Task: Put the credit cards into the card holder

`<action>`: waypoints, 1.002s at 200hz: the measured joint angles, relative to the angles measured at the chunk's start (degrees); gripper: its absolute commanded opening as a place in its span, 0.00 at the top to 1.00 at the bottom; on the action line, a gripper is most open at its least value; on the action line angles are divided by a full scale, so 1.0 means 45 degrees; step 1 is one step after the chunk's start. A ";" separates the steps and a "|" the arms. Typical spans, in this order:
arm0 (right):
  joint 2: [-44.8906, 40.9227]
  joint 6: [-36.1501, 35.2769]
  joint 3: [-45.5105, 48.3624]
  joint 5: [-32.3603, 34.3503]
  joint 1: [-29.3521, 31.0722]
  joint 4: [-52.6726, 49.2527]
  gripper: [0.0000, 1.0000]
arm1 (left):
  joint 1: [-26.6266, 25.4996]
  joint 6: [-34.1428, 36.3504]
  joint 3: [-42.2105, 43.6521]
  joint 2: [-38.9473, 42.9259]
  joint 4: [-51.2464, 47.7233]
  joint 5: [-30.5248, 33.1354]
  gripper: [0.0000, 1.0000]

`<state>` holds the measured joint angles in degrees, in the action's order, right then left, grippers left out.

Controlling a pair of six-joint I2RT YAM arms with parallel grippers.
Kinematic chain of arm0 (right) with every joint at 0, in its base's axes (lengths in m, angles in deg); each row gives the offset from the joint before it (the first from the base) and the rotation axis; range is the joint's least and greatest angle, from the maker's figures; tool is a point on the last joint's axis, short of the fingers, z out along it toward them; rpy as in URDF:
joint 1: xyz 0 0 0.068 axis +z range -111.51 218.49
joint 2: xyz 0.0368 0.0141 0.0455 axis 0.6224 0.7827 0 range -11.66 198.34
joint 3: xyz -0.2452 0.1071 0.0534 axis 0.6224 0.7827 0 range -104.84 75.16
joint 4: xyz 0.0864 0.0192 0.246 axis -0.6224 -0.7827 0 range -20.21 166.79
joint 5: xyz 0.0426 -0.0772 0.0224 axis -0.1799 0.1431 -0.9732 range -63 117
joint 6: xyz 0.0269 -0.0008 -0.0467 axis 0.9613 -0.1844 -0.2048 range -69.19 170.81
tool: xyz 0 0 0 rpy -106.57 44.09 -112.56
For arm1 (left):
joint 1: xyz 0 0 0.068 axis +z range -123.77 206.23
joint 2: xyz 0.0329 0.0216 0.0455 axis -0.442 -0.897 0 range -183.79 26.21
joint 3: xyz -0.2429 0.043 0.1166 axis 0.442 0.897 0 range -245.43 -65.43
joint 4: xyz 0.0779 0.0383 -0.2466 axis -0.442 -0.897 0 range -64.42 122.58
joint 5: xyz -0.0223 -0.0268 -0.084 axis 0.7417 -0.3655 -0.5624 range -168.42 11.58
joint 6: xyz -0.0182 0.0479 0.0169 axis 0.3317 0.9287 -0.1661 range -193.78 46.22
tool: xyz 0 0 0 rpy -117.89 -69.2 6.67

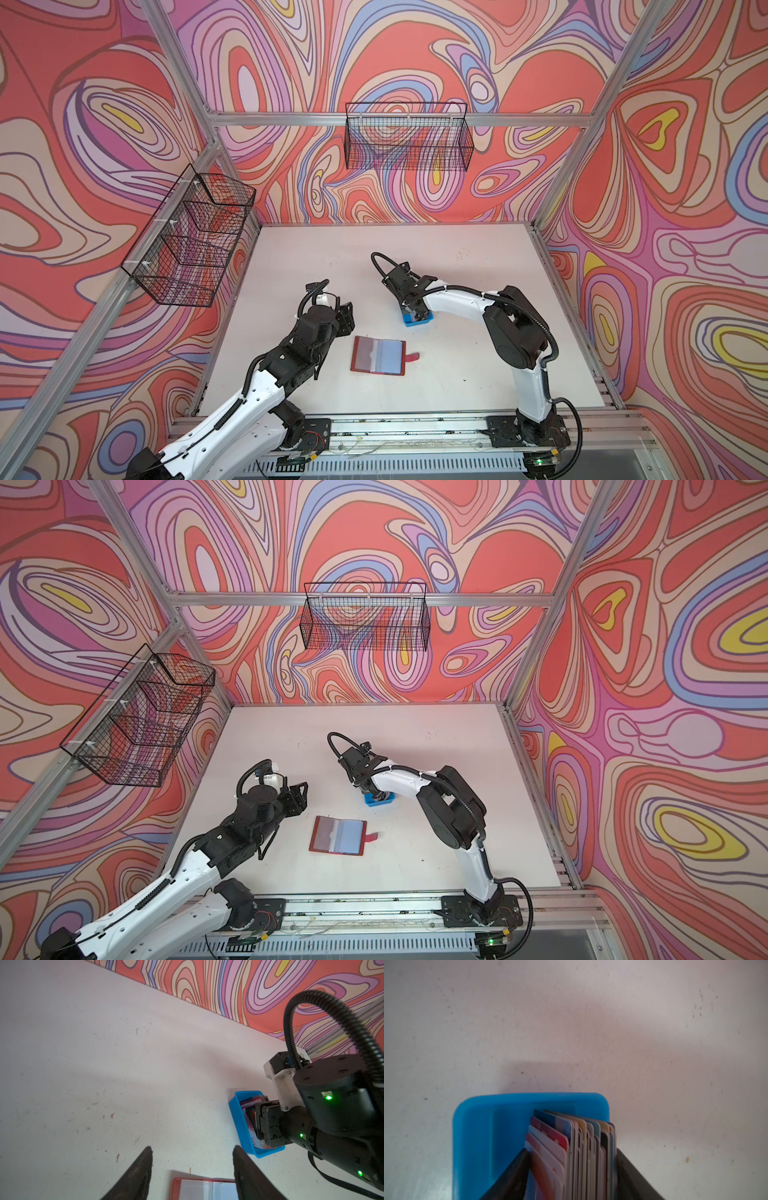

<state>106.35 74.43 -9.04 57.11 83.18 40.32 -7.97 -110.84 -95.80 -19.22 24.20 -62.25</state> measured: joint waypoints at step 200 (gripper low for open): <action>-0.0107 0.0000 0.0000 -0.0126 0.0257 -0.0053 0.37 | 0.0000 0.0000 0.0000 -0.0019 0.0000 0.0005 0.36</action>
<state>105.87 74.43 -9.04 56.54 84.34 40.08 -7.97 -110.84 -95.80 -19.30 24.20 -62.23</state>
